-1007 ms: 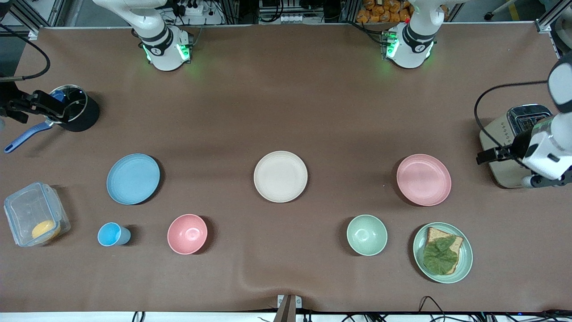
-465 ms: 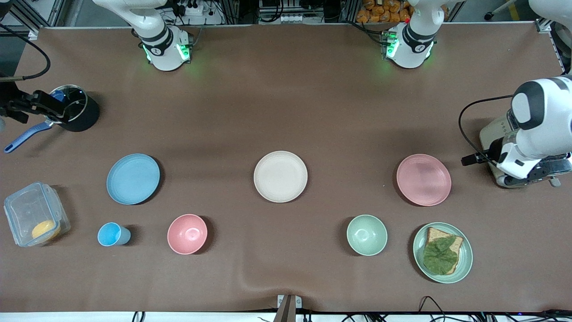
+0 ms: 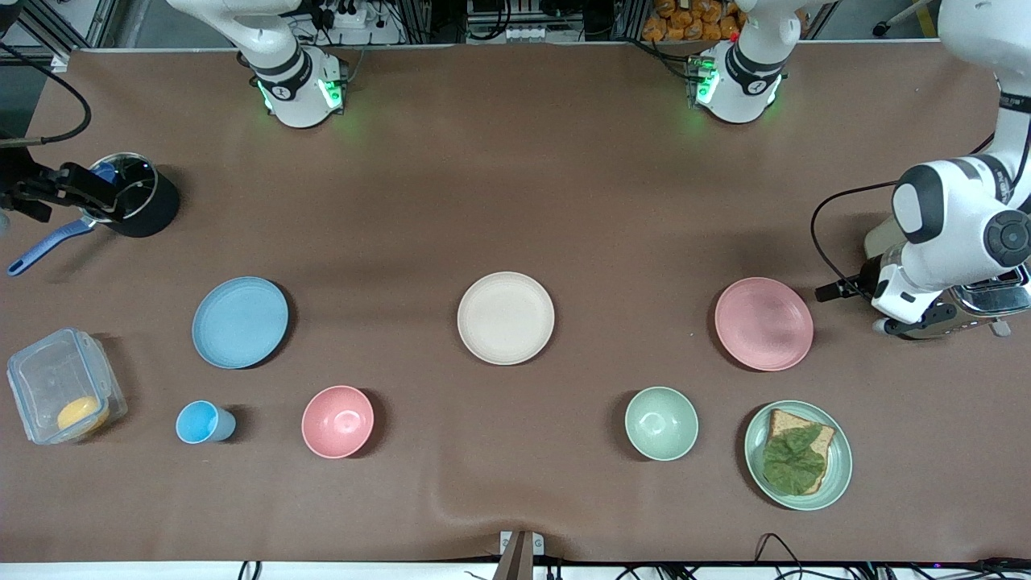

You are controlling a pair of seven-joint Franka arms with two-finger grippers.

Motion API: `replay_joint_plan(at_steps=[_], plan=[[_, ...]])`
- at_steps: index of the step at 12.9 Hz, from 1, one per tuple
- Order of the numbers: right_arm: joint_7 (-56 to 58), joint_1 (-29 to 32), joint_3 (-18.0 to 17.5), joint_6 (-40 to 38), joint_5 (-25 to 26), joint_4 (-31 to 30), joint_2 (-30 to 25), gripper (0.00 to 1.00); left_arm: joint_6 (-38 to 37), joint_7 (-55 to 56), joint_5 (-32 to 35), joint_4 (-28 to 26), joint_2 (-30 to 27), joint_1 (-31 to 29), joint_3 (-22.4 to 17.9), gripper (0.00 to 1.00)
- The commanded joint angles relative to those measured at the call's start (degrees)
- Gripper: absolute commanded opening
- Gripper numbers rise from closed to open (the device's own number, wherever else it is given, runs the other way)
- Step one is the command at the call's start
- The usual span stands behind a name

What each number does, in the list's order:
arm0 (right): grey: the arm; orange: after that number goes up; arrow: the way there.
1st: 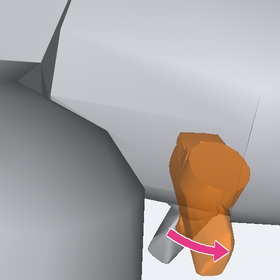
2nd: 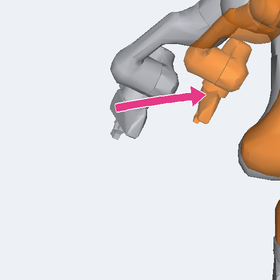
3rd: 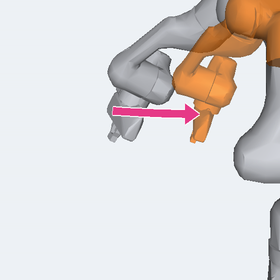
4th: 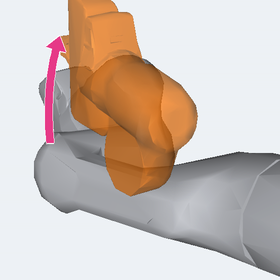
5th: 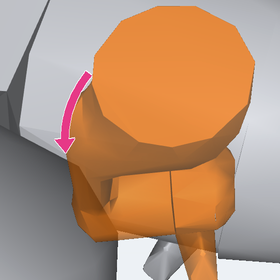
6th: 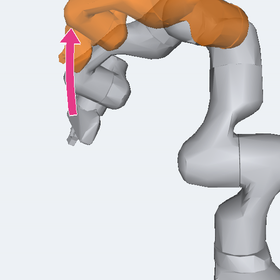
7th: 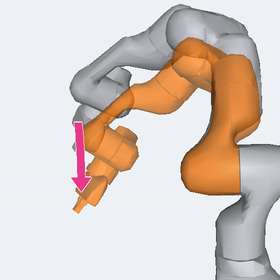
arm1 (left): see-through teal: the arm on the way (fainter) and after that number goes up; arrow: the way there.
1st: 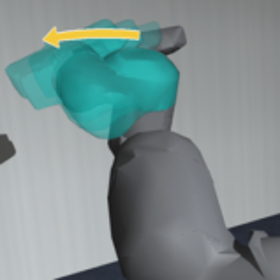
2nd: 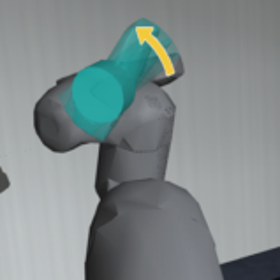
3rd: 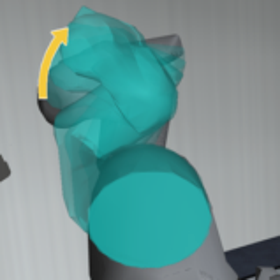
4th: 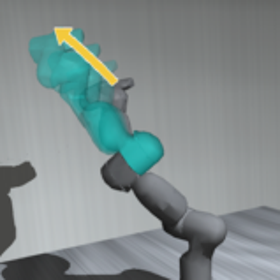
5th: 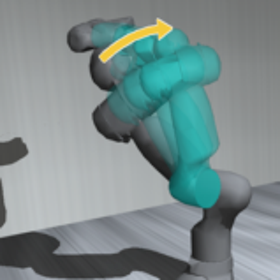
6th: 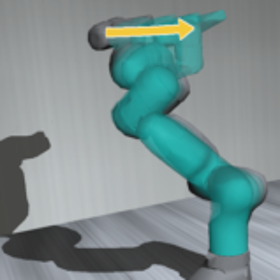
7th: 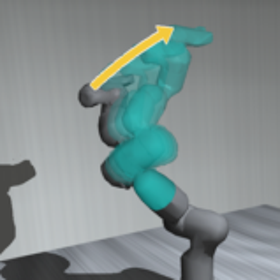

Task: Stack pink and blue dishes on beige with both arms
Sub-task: 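Move the left gripper down to the rim of the pink plate, then close the left gripper on the pink plate's rim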

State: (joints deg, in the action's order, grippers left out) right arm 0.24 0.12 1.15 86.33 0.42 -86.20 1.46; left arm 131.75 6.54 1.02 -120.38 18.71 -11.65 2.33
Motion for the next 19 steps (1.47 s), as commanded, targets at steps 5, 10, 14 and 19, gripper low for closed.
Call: replay_joint_plan(at_steps=[5,10,14,19], plan=[[0.0,0.1,-0.4,-0.4,0.5,-0.5,-0.4,1.0,12.5,-1.1,-4.7,0.9,8.3,-0.3,2.6,0.97],[0.0,0.1,-0.4,-0.4,0.5,-0.5,-0.4,1.0,13.2,-1.2,-4.8,0.9,8.9,-0.6,2.9,0.63],[0.0,0.1,-0.4,-0.4,0.5,-0.5,-0.3,1.0,13.2,-1.2,-4.8,0.9,9.0,-0.5,2.9,0.27],[0.1,0.1,-0.4,-0.1,0.5,-1.3,-0.4,1.0,12.0,-2.6,-4.8,1.1,4.9,-0.2,5.1,0.0]])
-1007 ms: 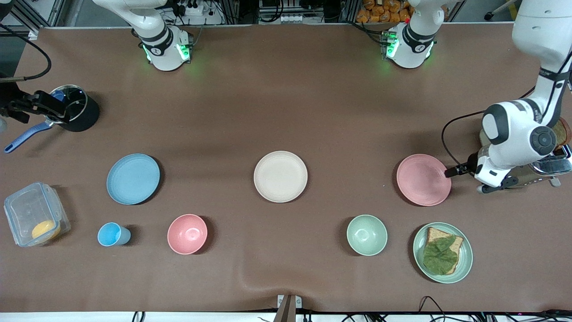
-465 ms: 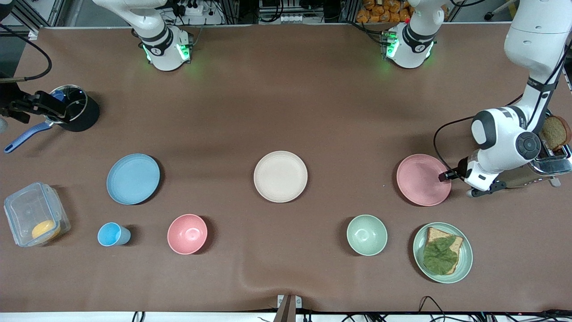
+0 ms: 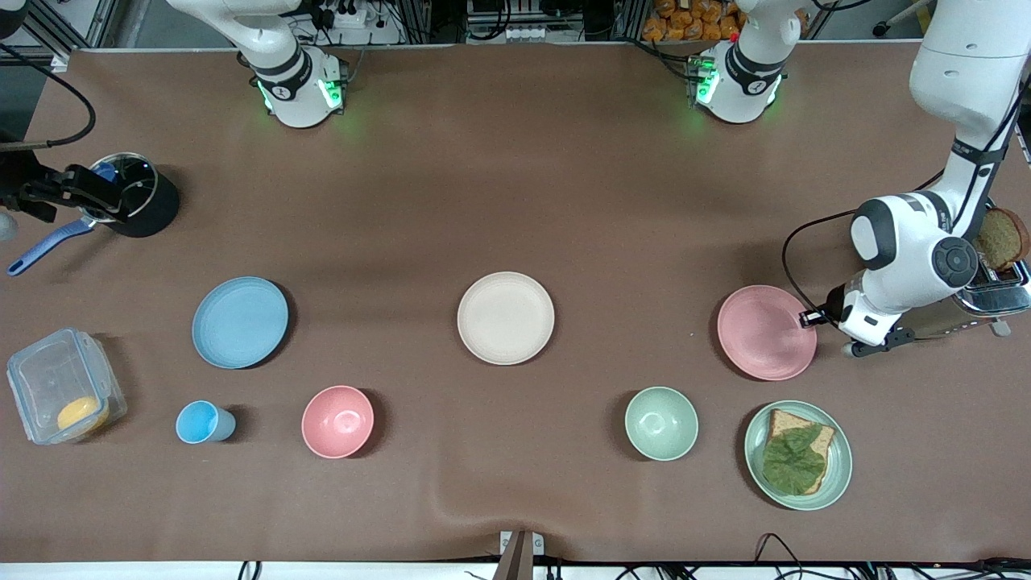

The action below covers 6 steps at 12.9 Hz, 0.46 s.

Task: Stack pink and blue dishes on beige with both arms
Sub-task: 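Close the left gripper on the pink plate's rim, then carry the pink plate over the beige plate while the right gripper reaches the blue plate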

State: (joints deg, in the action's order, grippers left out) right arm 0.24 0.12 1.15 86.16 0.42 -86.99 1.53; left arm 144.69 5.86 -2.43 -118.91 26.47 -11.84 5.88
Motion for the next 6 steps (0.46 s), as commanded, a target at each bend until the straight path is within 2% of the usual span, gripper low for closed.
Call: replay_joint_plan(at_steps=[1,2,5,6], plan=[[0.1,0.1,-0.4,0.2,0.5,-0.6,-0.5,1.0,-3.6,-2.3,-1.3,0.3,-5.0,0.0,3.1,0.0],[0.1,0.1,-0.4,0.3,0.5,-0.7,-0.4,1.0,-7.4,-2.4,-1.0,2.4,-6.6,0.0,4.8,0.0],[0.1,0.5,-0.4,0.3,0.5,-1.3,-0.4,1.0,-23.3,-2.1,-1.3,13.6,-7.4,0.2,11.4,0.0],[0.1,0.6,-0.4,0.4,0.5,-1.4,-0.4,1.0,-25.0,-1.3,-1.4,15.4,-7.0,0.8,13.4,0.0]])
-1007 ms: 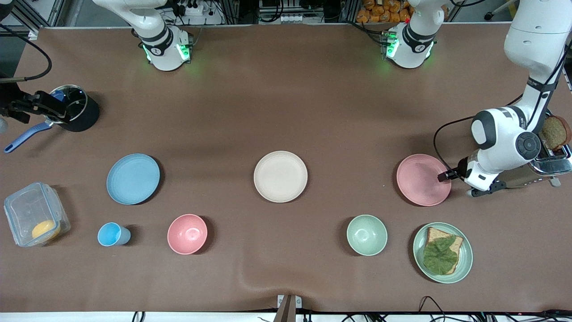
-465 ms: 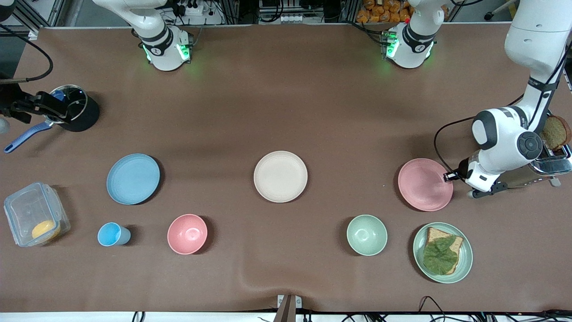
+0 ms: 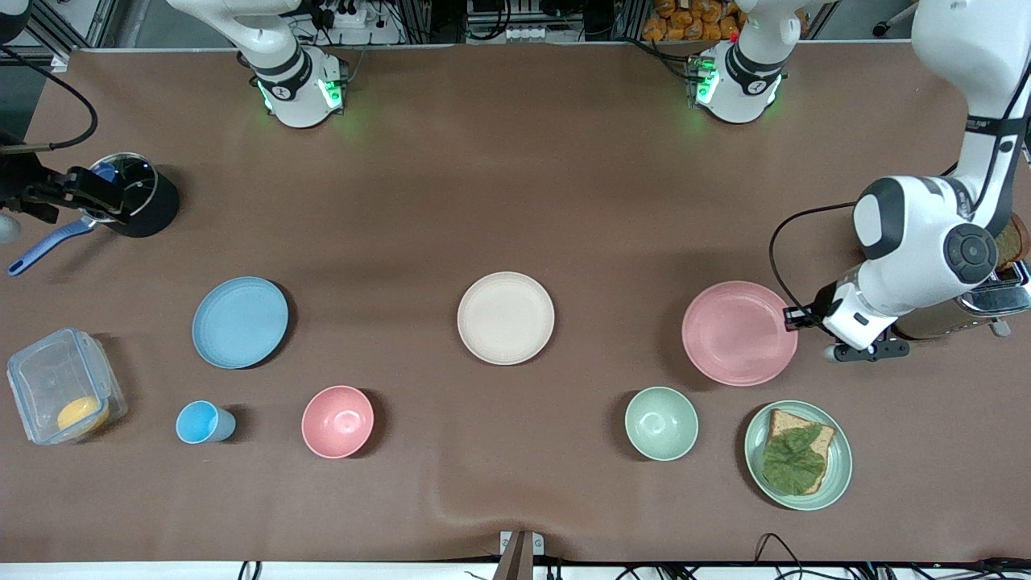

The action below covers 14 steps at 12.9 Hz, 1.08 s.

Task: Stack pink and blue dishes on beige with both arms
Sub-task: 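Carry the pink plate over the beige plate while the right gripper reaches the blue plate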

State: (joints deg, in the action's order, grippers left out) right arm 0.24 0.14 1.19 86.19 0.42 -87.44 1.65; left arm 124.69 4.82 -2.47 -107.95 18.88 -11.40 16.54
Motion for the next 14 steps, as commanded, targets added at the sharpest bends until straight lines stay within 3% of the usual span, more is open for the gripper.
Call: replay_joint_plan(at_steps=[1,3,7,10,14], plan=[[0.1,0.6,-0.3,0.4,0.5,-1.0,-0.5,1.0,-5.1,1.2,-1.3,4.8,0.9,0.6,5.1,0.0],[0.1,0.7,-0.3,0.5,0.5,-1.1,0.1,1.0,-4.3,2.9,-0.9,5.8,3.2,4.3,7.5,0.0],[0.1,2.5,-0.2,4.6,0.5,-6.5,2.1,1.0,1.8,3.8,-0.7,7.0,7.1,15.9,7.3,0.0],[1.5,6.8,-0.2,11.2,-1.8,-12.2,7.4,1.0,10.6,5.5,-0.4,6.4,11.6,20.7,7.1,0.0],[2.3,9.3,-0.2,19.3,-1.9,-13.6,17.6,1.0,15.1,14.5,4.7,6.8,15.5,26.1,7.1,0.0]])
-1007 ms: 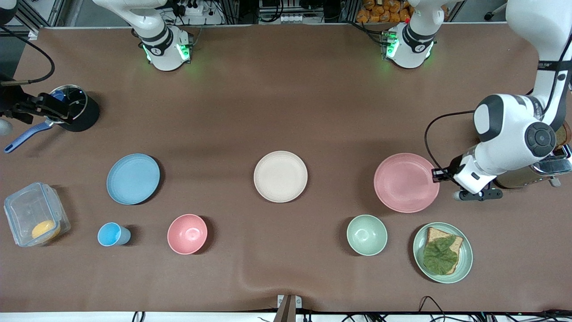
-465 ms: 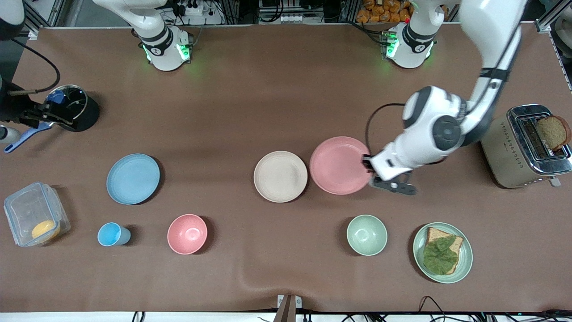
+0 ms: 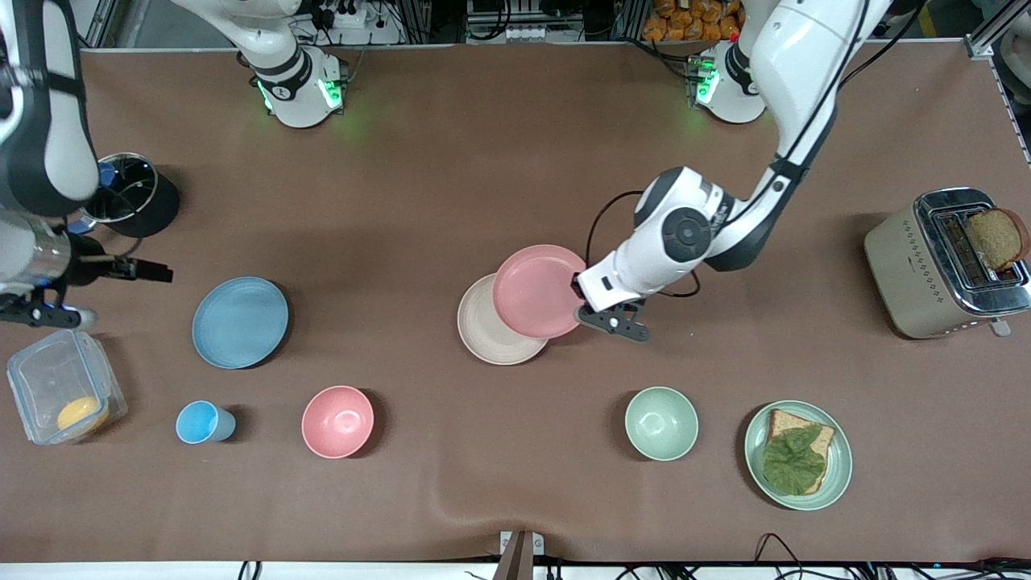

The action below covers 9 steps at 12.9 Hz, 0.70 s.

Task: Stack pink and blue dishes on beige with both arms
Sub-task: 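Carry the pink plate over the beige plate while the right gripper reaches the blue plate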

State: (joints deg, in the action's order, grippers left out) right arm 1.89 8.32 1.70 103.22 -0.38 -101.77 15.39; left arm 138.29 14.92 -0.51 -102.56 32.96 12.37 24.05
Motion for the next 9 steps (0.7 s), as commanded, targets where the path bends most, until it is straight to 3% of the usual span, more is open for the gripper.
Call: replay_joint_plan(at_steps=[1,3,7,9], plan=[[1.4,1.8,-0.7,4.6,-1.1,0.7,5.5,1.0,2.5,5.7,3.2,1.7,2.5,3.1,-0.4,0.0],[3.9,2.5,-0.7,8.8,-1.2,0.7,8.6,1.0,6.0,6.1,3.1,2.0,4.6,3.5,-0.5,0.0],[6.4,4.9,-0.8,10.0,-1.6,0.7,12.3,1.0,7.2,7.0,2.4,3.9,7.2,3.7,-0.4,0.0],[8.6,6.1,-0.7,10.3,-5.2,0.7,14.4,1.0,7.2,7.8,2.4,4.8,8.1,3.7,-0.4,0.0]])
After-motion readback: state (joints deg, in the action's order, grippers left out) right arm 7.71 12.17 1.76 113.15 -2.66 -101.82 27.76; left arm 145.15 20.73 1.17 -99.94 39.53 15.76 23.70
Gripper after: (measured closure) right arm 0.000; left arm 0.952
